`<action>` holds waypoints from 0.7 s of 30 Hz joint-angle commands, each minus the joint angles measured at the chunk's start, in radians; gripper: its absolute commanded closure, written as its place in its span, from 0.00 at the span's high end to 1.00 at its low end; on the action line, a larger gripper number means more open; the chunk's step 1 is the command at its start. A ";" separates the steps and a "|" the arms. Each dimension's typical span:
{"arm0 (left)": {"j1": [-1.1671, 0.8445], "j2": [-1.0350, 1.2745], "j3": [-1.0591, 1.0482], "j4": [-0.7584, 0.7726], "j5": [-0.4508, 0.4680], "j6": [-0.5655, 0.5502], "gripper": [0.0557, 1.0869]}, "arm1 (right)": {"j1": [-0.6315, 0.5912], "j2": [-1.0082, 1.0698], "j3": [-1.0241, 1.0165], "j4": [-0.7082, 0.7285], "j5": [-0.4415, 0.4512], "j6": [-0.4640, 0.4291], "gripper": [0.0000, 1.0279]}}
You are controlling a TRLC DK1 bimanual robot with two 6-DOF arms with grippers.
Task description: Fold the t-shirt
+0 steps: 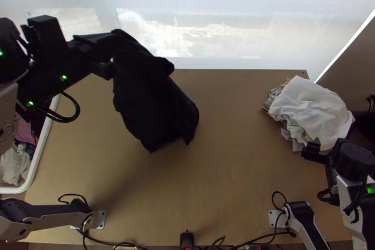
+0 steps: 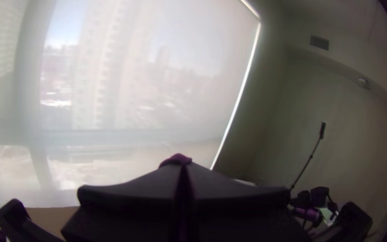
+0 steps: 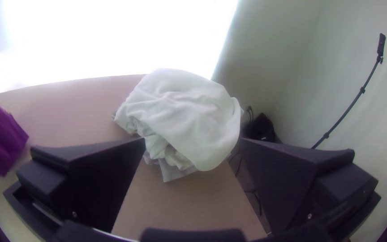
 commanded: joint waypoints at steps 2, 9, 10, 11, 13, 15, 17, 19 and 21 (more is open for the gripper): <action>-0.279 0.053 -0.075 -0.028 -0.026 -0.028 0.03 | -0.028 -0.009 0.000 -0.007 0.001 0.001 0.95; -0.382 0.036 -0.307 -0.031 -0.006 -0.019 0.03 | -0.053 -0.032 0.007 -0.022 0.001 0.000 0.95; -0.410 0.031 -0.328 -0.033 0.004 -0.019 0.03 | -0.058 -0.035 0.008 -0.025 0.001 -0.002 0.95; -0.443 0.028 -0.345 -0.039 0.011 -0.019 0.03 | -0.059 -0.038 0.008 -0.028 0.001 -0.002 0.95; -0.483 0.028 -0.368 -0.070 0.031 -0.017 0.03 | -0.062 -0.045 0.008 -0.033 0.001 -0.002 0.95; -0.502 0.024 -0.397 -0.085 0.062 -0.019 0.04 | -0.068 -0.053 0.010 -0.038 0.002 -0.002 0.95; -0.506 0.014 -0.426 -0.117 0.083 -0.019 0.17 | -0.071 -0.056 0.016 -0.039 0.002 -0.002 0.95; -0.506 -0.002 -0.468 -0.140 0.094 -0.019 0.35 | -0.074 -0.058 0.023 -0.041 0.002 -0.002 0.95; -0.506 -0.028 -0.526 -0.148 0.093 0.001 0.69 | -0.079 -0.061 0.026 -0.041 0.001 -0.002 0.95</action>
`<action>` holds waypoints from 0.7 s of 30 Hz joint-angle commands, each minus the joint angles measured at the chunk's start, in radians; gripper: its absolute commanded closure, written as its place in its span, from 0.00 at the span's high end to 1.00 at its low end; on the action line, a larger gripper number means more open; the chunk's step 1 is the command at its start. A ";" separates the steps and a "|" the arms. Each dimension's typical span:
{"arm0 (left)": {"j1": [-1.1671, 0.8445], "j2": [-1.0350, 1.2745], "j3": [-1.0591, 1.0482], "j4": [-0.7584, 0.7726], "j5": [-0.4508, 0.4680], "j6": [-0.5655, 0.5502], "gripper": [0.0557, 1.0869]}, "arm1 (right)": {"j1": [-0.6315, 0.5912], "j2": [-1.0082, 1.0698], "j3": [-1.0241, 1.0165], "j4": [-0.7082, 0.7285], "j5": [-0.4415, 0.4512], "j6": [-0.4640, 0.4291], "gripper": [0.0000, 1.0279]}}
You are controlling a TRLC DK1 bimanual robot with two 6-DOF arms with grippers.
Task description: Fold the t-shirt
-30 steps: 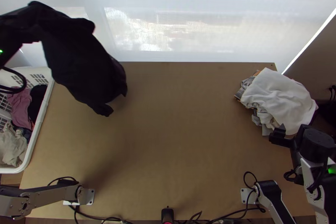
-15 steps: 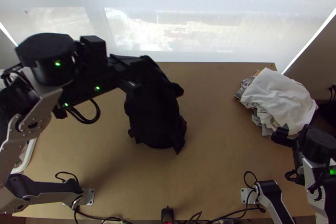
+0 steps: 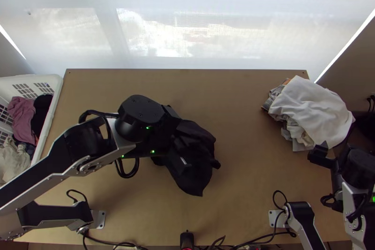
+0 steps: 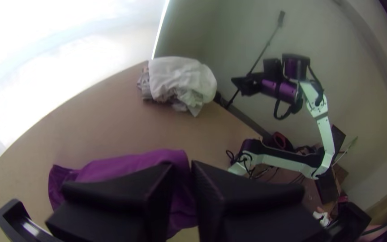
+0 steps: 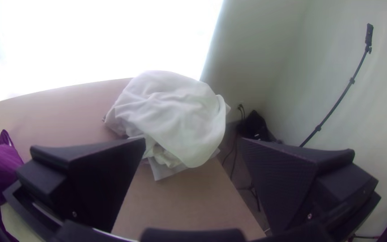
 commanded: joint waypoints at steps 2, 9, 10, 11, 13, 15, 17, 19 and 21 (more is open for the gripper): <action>-0.039 -0.061 -0.173 -0.061 0.022 0.033 0.86 | -0.016 -0.016 0.017 -0.010 -0.002 -0.001 0.95; 0.142 -0.136 -0.188 -0.065 -0.030 0.074 0.91 | -0.016 -0.021 0.022 -0.004 -0.002 -0.041 0.95; 0.183 -0.143 -0.195 -0.067 -0.035 0.074 0.91 | -0.015 -0.019 0.022 -0.002 -0.002 -0.046 0.95; 0.225 -0.150 -0.207 -0.067 -0.039 0.074 0.91 | -0.015 -0.016 0.022 0.002 -0.002 -0.050 0.95; 0.303 -0.160 -0.245 -0.065 -0.042 0.087 0.91 | -0.011 -0.008 0.022 0.016 -0.002 -0.058 0.95; 0.355 -0.165 -0.294 -0.065 -0.046 0.107 0.91 | -0.007 0.002 0.023 0.035 -0.003 -0.070 0.95; 0.378 -0.171 -0.349 -0.053 -0.056 0.114 0.91 | 0.002 0.022 0.033 0.055 -0.003 -0.073 0.95; 0.387 -0.173 -0.405 -0.041 -0.064 0.122 0.91 | 0.018 0.047 0.046 0.073 -0.003 -0.073 0.95; 0.397 -0.173 -0.458 -0.021 -0.075 0.131 0.91 | 0.027 0.076 0.056 0.093 -0.003 -0.073 0.95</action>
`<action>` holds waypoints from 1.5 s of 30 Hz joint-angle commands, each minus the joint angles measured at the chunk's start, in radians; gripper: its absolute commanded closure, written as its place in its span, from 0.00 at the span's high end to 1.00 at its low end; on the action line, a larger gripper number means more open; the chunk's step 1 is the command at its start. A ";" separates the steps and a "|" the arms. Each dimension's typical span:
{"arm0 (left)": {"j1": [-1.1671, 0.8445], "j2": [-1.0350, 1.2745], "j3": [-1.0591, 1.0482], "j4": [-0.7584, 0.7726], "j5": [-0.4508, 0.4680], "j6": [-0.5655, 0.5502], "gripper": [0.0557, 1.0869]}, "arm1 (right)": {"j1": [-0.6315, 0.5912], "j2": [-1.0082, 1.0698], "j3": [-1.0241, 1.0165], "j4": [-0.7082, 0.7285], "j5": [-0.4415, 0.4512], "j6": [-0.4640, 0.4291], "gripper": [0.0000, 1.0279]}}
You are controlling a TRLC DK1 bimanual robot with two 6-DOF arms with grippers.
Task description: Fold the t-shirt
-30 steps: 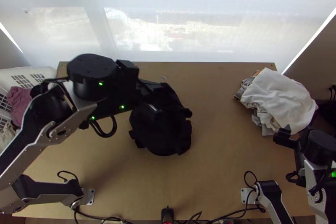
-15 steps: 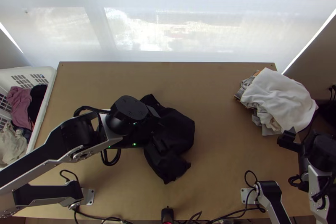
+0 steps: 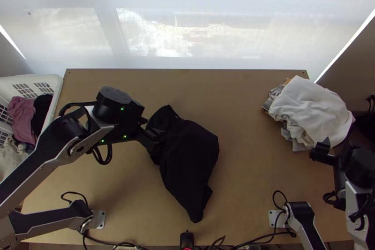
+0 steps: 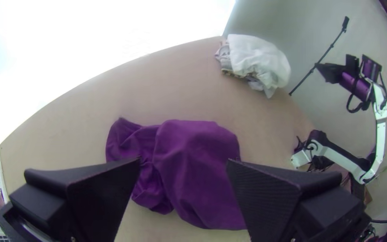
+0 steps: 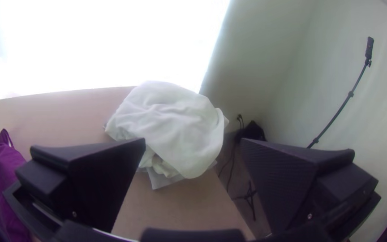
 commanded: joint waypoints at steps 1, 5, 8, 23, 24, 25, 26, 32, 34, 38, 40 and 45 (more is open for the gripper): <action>0.096 -0.018 -0.174 0.039 -0.024 0.032 0.91 | 0.037 0.072 0.027 0.062 0.001 -0.009 0.95; 0.096 -0.001 -0.269 0.041 -0.024 0.037 0.91 | 0.049 0.104 0.036 0.092 0.001 -0.009 0.95; 0.099 0.022 -0.347 0.059 -0.034 0.045 0.91 | 0.060 0.113 0.034 0.100 0.001 -0.003 0.95; 0.086 0.199 -0.456 0.176 -0.064 0.054 0.91 | 0.089 0.122 0.030 0.105 -0.001 0.006 0.95; 0.083 0.205 -0.455 0.176 -0.064 0.054 0.90 | 0.097 0.122 0.030 0.105 -0.001 0.006 0.95; 0.081 0.212 -0.455 0.177 -0.064 0.052 0.87 | 0.114 0.124 0.030 0.105 -0.001 0.006 0.95; 0.080 0.222 -0.456 0.177 -0.063 0.052 0.84 | 0.130 0.127 0.030 0.105 -0.001 0.006 0.95; 0.078 0.269 -0.473 0.206 -0.064 0.054 0.81 | 0.144 0.159 0.048 0.105 -0.001 0.006 0.95; 0.081 0.277 -0.487 0.248 -0.064 0.057 0.78 | 0.144 0.161 0.045 0.103 0.001 0.006 0.95; 0.096 0.308 -0.499 0.315 -0.066 0.066 0.77 | 0.146 0.161 0.045 0.095 -0.001 0.003 0.95; 0.099 0.318 -0.499 0.350 -0.064 0.068 0.68 | 0.146 0.161 0.045 0.091 -0.001 -0.006 0.95; 0.093 0.355 -0.487 0.386 -0.060 0.084 0.34 | 0.146 0.165 0.047 0.089 0.001 -0.029 0.95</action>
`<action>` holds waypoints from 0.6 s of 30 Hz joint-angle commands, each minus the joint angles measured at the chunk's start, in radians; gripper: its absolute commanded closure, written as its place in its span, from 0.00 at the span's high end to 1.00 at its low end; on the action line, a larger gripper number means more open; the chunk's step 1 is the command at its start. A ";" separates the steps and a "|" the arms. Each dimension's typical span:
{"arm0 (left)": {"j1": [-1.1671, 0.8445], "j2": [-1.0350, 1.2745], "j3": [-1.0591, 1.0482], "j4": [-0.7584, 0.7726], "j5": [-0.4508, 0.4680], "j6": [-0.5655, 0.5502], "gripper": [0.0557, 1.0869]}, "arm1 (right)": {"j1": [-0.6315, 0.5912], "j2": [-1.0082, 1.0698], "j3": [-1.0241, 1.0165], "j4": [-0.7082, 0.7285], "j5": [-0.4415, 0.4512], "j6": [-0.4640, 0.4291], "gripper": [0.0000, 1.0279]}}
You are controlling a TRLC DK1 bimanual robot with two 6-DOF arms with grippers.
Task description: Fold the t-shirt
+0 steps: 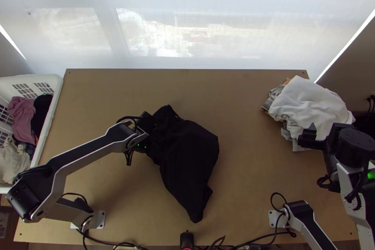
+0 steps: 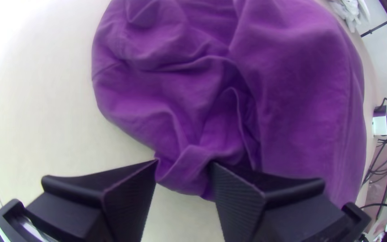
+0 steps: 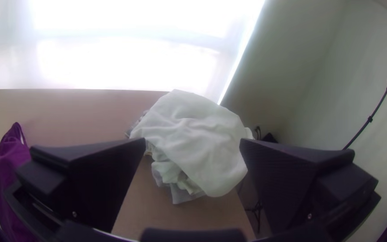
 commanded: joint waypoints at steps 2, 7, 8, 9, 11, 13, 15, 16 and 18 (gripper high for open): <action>-0.002 0.044 0.008 0.078 0.006 0.033 0.11 | 0.009 0.014 0.002 -0.001 0.001 -0.027 0.95; 0.011 -0.003 0.060 0.022 0.004 0.043 0.03 | 0.058 0.052 0.004 0.022 -0.001 -0.017 0.95; 0.015 -0.017 0.081 0.008 0.004 0.044 0.03 | 0.081 0.070 0.005 0.026 -0.001 -0.017 0.95; 0.024 -0.031 0.104 -0.009 0.003 0.044 0.03 | 0.110 0.093 0.007 0.025 -0.001 -0.016 0.95; 0.049 -0.051 0.156 -0.041 0.003 0.050 0.03 | 0.169 0.139 0.011 0.025 -0.001 -0.017 0.95; 0.083 -0.074 0.208 -0.066 0.003 0.052 0.03 | 0.198 0.193 0.028 0.026 -0.001 -0.011 0.95; 0.118 -0.094 0.261 -0.094 0.003 0.053 0.03 | 0.227 0.238 0.051 0.037 -0.001 0.006 0.95; 0.136 -0.108 0.282 -0.101 0.003 0.053 0.03 | 0.244 0.258 0.063 0.049 -0.001 0.009 0.95; 0.169 -0.135 0.320 -0.112 0.003 0.058 0.03 | 0.258 0.294 0.094 0.072 0.001 0.009 0.95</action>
